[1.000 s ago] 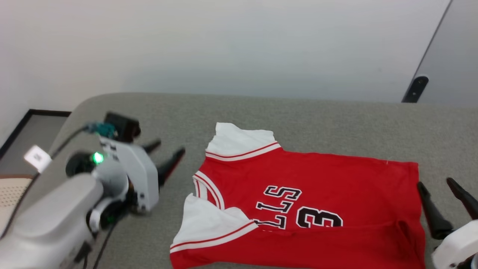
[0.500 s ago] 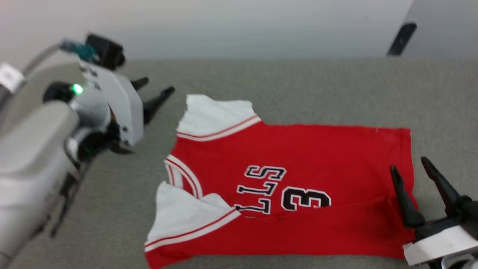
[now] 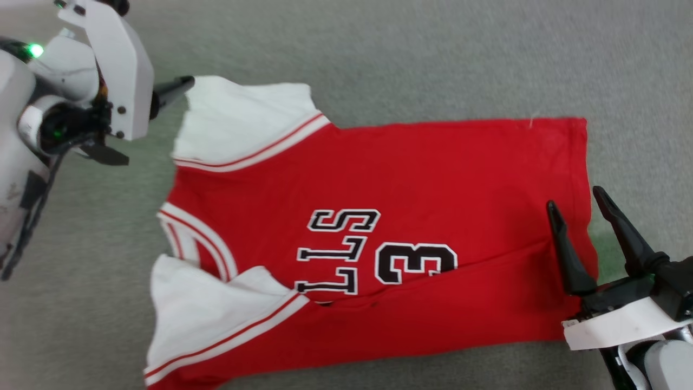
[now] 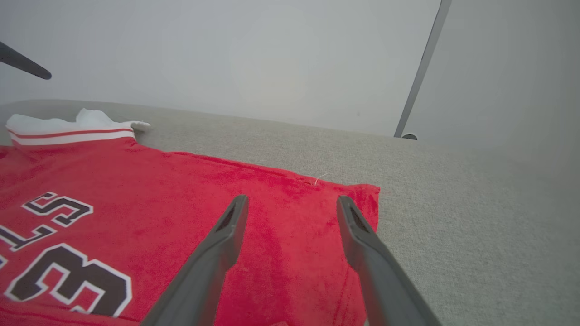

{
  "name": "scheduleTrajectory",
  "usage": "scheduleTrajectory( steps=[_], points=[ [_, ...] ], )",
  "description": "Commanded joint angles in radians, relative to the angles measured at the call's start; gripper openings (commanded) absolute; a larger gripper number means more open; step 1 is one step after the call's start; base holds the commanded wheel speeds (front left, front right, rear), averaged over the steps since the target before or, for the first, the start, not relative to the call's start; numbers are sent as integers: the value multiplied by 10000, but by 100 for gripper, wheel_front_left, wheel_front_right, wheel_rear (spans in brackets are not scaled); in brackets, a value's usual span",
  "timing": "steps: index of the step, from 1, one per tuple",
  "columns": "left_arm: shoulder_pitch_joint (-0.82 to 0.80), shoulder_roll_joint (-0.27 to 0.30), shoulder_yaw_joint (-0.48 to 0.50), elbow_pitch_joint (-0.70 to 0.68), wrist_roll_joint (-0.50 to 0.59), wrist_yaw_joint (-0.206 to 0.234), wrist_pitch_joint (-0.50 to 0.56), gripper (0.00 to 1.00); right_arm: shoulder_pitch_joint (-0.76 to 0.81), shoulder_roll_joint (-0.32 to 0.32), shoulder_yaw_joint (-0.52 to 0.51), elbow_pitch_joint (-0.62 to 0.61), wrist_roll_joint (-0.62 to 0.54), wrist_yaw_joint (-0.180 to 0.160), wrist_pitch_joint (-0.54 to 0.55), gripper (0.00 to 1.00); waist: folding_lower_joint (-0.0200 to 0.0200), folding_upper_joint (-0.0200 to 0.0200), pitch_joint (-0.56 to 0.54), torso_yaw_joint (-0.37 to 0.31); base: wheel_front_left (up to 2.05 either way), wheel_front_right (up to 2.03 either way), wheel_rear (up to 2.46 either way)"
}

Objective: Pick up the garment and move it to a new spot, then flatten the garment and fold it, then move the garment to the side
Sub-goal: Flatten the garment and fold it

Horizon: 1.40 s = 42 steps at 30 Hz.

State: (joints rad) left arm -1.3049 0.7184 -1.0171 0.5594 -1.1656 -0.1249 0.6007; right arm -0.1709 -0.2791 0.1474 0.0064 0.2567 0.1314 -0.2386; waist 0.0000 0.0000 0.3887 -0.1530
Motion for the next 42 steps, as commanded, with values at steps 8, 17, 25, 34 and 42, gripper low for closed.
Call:
scheduleTrajectory(
  steps=[8,17,25,34,42],
  points=[
    [-440,304,-512,195,-180,-65,513,100,-348,195,211,156,84,-17,-184,100,0,0,1255,-980,0,0,0],
    [-570,556,-1041,700,-276,-52,621,100,-512,185,413,310,187,-17,-246,100,0,0,1456,-1121,0,0,0],
    [-680,-92,-1230,1757,-675,2,1469,100,-614,225,540,438,244,-17,-253,100,0,0,1473,-1172,0,0,0],
    [-799,-756,-1550,2800,-944,371,3039,28,-887,239,925,713,401,-17,-216,100,0,0,1421,-1423,0,0,0],
    [-1394,-1175,-1635,3283,-850,410,3528,0,-1122,301,1306,956,590,-17,-181,100,0,0,1463,-1764,0,0,0]
  ],
)
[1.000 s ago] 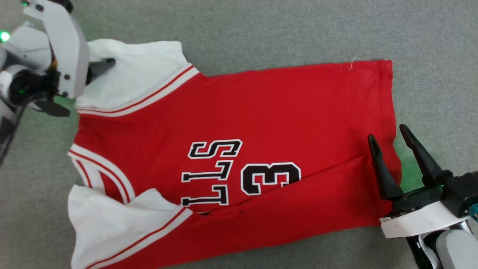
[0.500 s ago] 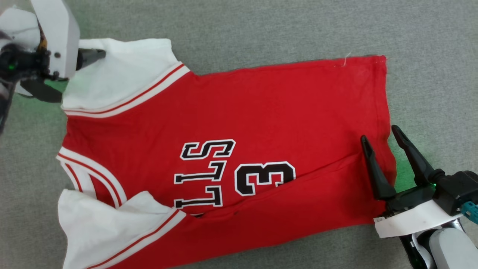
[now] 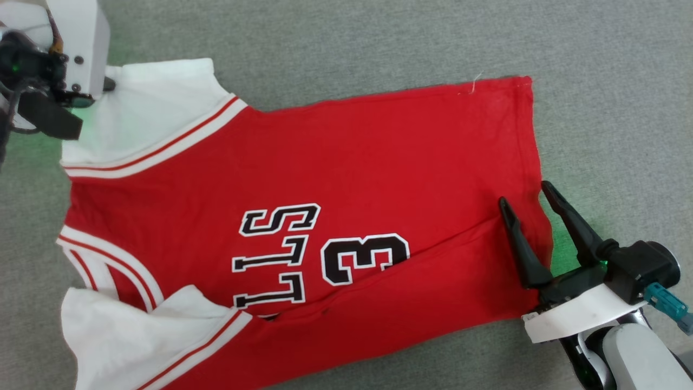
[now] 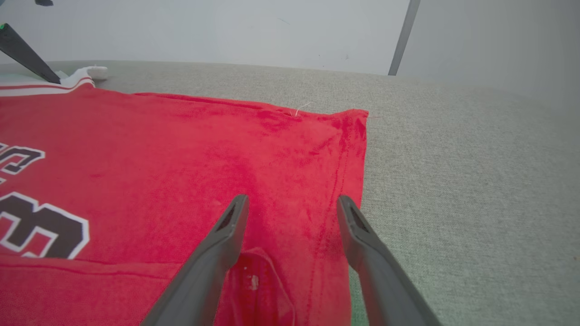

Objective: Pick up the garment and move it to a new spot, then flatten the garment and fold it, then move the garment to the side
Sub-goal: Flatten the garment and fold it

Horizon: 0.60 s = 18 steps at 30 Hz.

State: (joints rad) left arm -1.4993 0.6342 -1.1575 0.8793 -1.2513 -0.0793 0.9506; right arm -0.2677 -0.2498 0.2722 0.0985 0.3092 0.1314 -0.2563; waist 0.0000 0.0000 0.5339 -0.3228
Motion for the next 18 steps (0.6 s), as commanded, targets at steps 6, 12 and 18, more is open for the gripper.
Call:
scheduleTrajectory(
  steps=[6,12,18],
  points=[
    [516,-538,-287,185,17,-252,18,0,-458,-245,298,-12,455,-17,393,100,0,0,-110,-71,0,0,0],
    [557,-552,-292,267,1,-377,-183,0,-1241,-906,515,-351,942,-17,1229,100,0,0,-282,44,0,0,0],
    [567,-608,-291,351,-51,-457,-346,0,-2697,-1790,940,-113,1894,-18,3245,100,0,0,-324,203,0,0,0]
  ],
)
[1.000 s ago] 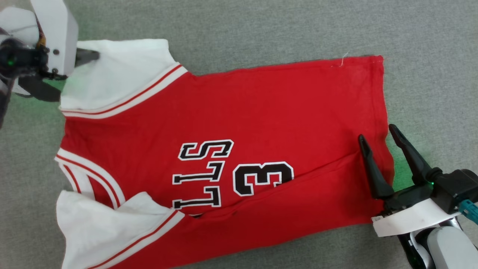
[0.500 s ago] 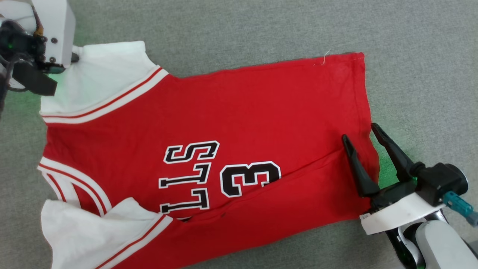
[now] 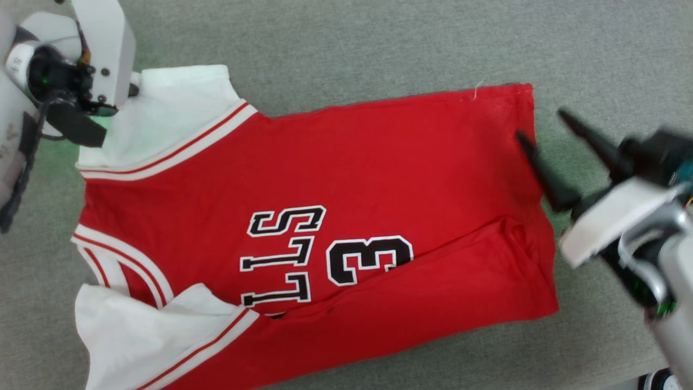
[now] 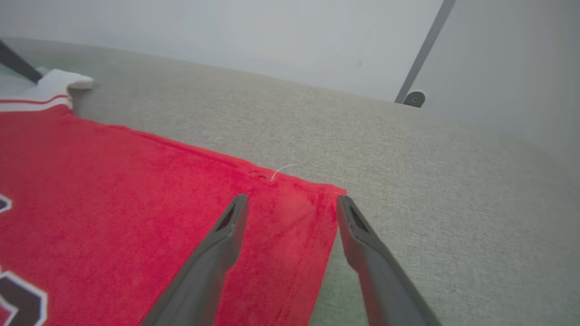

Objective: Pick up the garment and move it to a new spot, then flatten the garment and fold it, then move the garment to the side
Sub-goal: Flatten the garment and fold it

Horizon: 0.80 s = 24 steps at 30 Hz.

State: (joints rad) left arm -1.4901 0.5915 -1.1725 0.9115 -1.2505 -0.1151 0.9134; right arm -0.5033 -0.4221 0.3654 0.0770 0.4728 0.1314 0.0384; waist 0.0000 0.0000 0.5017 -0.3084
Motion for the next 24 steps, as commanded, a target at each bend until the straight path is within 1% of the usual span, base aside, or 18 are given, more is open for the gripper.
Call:
scheduleTrajectory(
  steps=[1,3,7,11,14,18,24],
  points=[
    [477,-195,-135,43,-78,-114,16,0,-610,-165,123,180,530,-17,703,100,0,0,0,88,0,0,0],
    [462,-253,-136,50,-95,-121,-33,0,-1259,-521,402,429,917,-20,1466,100,0,0,13,164,0,0,0],
    [426,-389,-164,52,-112,-146,-115,0,-2429,-955,1072,1109,1806,-17,3154,100,0,0,26,332,0,0,0],
    [341,-465,-157,32,-170,-170,-190,0,-3466,-1025,1507,2063,2530,-17,4718,100,0,0,68,443,0,0,0],
    [249,-523,-180,-18,-149,-175,-247,0,-4154,-911,1736,2854,2873,-17,5611,100,0,0,135,517,0,0,0],
    [213,-635,-189,-81,-212,-184,-314,0,-4851,-700,1998,3780,3145,-17,6306,100,0,0,225,607,0,0,0],
    [202,-714,-246,-274,-279,-188,-394,0,-5454,-471,2278,4731,3322,-17,6473,100,0,0,330,709,0,0,0]
  ],
)
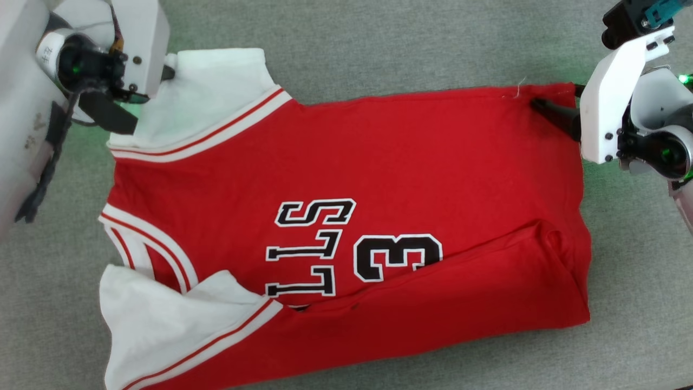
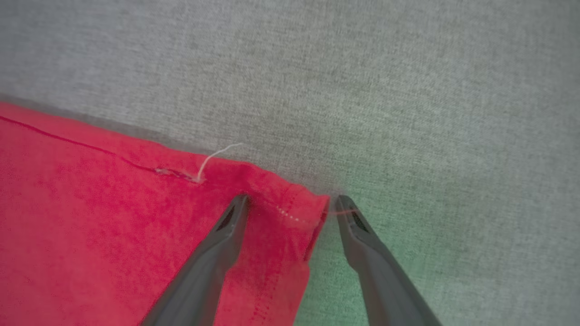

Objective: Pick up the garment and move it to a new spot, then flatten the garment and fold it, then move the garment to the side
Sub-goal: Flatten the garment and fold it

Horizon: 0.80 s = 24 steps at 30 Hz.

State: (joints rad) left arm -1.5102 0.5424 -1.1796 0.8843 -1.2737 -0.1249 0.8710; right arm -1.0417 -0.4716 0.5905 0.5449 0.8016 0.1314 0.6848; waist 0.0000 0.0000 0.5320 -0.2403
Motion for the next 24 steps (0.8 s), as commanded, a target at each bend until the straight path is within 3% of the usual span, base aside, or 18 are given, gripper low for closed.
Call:
scheduleTrajectory(
  steps=[1,3,5,24],
  points=[
    [402,-224,-187,-32,-54,-91,3,0,-175,52,93,245,45,-17,31,100,0,0,42,44,0,0,0],
    [415,-232,-208,-84,-91,-92,-44,0,-317,122,238,565,93,-17,96,100,0,0,60,86,0,0,0],
    [451,-255,-215,-102,-145,-92,-86,0,-475,157,362,831,102,-17,61,0,0,0,62,137,0,0,0],
    [489,-616,-61,-133,-432,-70,-1383,0,-1185,-518,1373,1361,842,-19,-672,0,0,0,-1487,930,0,0,0]
  ],
)
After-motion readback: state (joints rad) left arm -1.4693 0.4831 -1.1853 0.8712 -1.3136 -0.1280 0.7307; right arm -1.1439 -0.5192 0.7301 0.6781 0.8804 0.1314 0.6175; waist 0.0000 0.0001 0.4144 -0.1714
